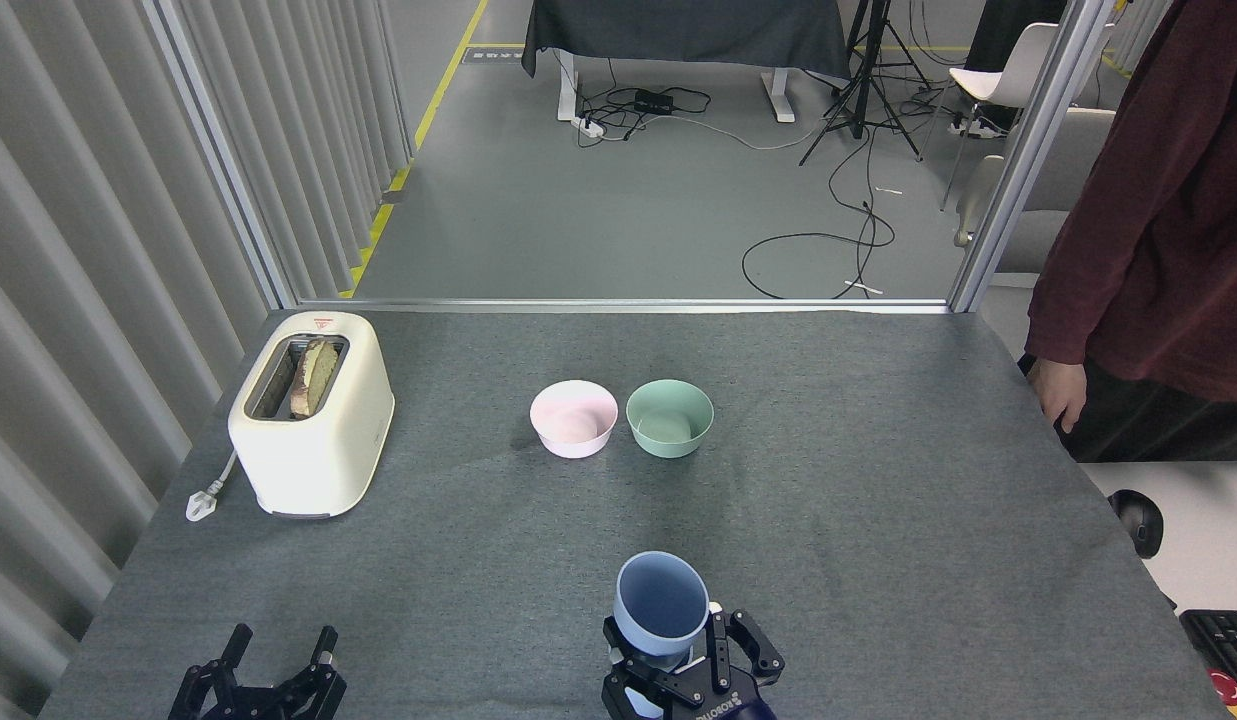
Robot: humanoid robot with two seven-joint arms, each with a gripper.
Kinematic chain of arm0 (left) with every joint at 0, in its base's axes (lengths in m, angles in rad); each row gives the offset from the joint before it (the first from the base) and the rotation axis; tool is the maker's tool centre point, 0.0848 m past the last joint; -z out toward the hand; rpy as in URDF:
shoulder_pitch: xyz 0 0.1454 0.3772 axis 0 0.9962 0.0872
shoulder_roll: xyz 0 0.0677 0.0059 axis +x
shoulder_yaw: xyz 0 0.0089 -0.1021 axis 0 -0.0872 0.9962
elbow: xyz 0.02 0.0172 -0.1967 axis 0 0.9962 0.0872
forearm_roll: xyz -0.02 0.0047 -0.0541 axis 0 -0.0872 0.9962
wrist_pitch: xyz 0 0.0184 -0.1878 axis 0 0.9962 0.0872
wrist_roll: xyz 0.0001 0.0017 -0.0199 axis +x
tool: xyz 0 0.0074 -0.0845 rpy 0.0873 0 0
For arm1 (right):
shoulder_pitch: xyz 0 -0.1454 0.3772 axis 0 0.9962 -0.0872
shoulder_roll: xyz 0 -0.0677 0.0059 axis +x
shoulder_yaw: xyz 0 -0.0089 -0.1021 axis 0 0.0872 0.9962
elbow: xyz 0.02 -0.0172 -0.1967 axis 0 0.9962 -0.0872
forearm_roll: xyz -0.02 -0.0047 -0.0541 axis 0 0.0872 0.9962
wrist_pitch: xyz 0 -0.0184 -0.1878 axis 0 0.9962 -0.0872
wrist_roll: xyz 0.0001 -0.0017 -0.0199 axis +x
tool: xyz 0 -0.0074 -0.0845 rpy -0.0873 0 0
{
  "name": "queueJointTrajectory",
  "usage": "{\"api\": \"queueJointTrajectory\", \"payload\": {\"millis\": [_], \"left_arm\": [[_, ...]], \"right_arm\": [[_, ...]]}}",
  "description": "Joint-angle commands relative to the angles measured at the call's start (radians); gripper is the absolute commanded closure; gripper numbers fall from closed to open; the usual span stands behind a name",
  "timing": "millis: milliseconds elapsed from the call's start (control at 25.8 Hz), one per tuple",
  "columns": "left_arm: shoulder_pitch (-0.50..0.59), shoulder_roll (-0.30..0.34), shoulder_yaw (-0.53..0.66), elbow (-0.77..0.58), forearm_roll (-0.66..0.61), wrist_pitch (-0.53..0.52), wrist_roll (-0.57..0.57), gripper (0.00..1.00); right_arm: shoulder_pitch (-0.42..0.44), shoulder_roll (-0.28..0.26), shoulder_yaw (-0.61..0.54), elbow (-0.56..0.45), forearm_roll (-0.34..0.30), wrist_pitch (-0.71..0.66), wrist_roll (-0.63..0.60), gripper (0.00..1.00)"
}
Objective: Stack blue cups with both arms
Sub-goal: 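Lower the cup into the placed cup and open the right gripper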
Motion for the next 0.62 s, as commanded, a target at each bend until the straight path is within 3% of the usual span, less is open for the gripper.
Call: {"api": "queueJointTrajectory", "payload": {"millis": [0, 232, 271, 310, 348, 580], "left_arm": [[-0.002, -0.005, -0.001, 0.002, 0.000, 0.000, 0.001, 0.00], [-0.002, -0.010, -0.001, 0.002, -0.001, 0.000, 0.001, 0.00], [-0.002, -0.008, -0.001, 0.002, -0.001, 0.000, 0.001, 0.00], [-0.002, -0.007, -0.001, 0.002, -0.001, 0.000, 0.001, 0.00], [-0.002, -0.005, -0.001, 0.002, -0.001, 0.000, 0.001, 0.00], [-0.002, -0.004, -0.001, 0.002, -0.001, 0.000, 0.001, 0.00]], "right_arm": [[-0.003, -0.003, -0.022, 0.003, 0.000, 0.001, 0.004, 0.44], [-0.006, -0.006, -0.028, 0.004, 0.000, 0.001, 0.002, 0.43], [-0.007, -0.006, -0.030, 0.004, 0.002, 0.001, 0.001, 0.34], [-0.010, -0.005, -0.030, 0.004, 0.002, 0.004, 0.001, 0.07], [-0.012, -0.003, -0.030, 0.004, 0.002, 0.008, -0.002, 0.00], [-0.021, -0.003, -0.030, 0.004, 0.002, 0.002, -0.002, 0.00]]}}
